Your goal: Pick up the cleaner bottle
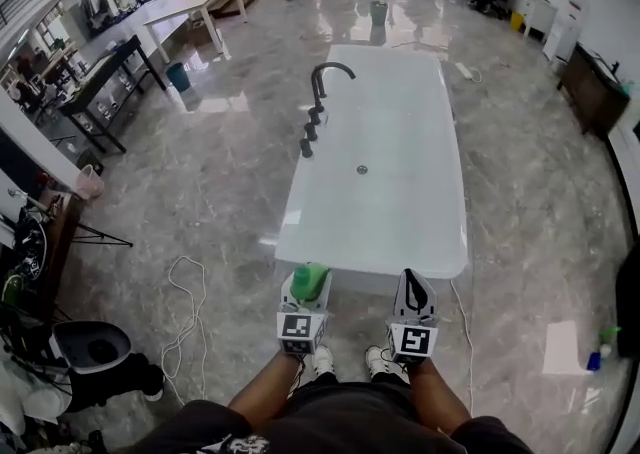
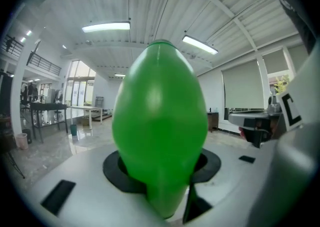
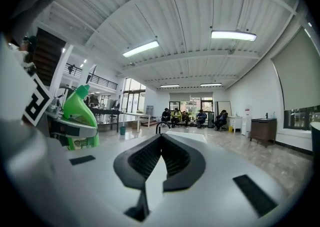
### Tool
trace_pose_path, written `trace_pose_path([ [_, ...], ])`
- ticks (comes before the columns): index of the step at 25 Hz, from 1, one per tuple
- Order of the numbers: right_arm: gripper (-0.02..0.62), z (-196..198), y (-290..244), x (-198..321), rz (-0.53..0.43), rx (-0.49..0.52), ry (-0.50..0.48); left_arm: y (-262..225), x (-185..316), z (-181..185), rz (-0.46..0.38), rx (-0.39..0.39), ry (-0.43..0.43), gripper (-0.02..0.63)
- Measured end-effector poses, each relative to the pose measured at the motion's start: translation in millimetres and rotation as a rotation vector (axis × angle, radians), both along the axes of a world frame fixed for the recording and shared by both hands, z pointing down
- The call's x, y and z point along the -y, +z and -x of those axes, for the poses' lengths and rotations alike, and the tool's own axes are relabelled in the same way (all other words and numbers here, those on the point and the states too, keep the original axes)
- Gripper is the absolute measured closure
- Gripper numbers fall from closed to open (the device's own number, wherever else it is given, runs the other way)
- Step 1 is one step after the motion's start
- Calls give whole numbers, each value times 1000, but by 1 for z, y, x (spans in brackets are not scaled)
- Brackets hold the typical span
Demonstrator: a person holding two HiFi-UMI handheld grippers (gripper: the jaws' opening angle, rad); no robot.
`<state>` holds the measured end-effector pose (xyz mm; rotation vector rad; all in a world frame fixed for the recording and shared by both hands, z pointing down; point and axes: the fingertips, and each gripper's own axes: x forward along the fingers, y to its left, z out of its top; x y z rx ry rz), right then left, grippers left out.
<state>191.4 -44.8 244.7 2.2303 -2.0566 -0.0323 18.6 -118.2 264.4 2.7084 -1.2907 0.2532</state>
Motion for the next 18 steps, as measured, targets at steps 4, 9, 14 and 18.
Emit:
trace_pose_path([
  [4,580,14,-9,-5,-14,-9,45,-5,-4,7,-15,-14,55,422],
  [9,578,37,-21,-17,-18,-11,78,-13,-4,28,-34,-13,88,422],
  [14,580,45,-22,-16,-12,-24,76,-17,4,45,-44,-26,58,422],
  [18,580,41,-27,-4,-4,-36,79,-17,15,46,-56,-8,42,422],
])
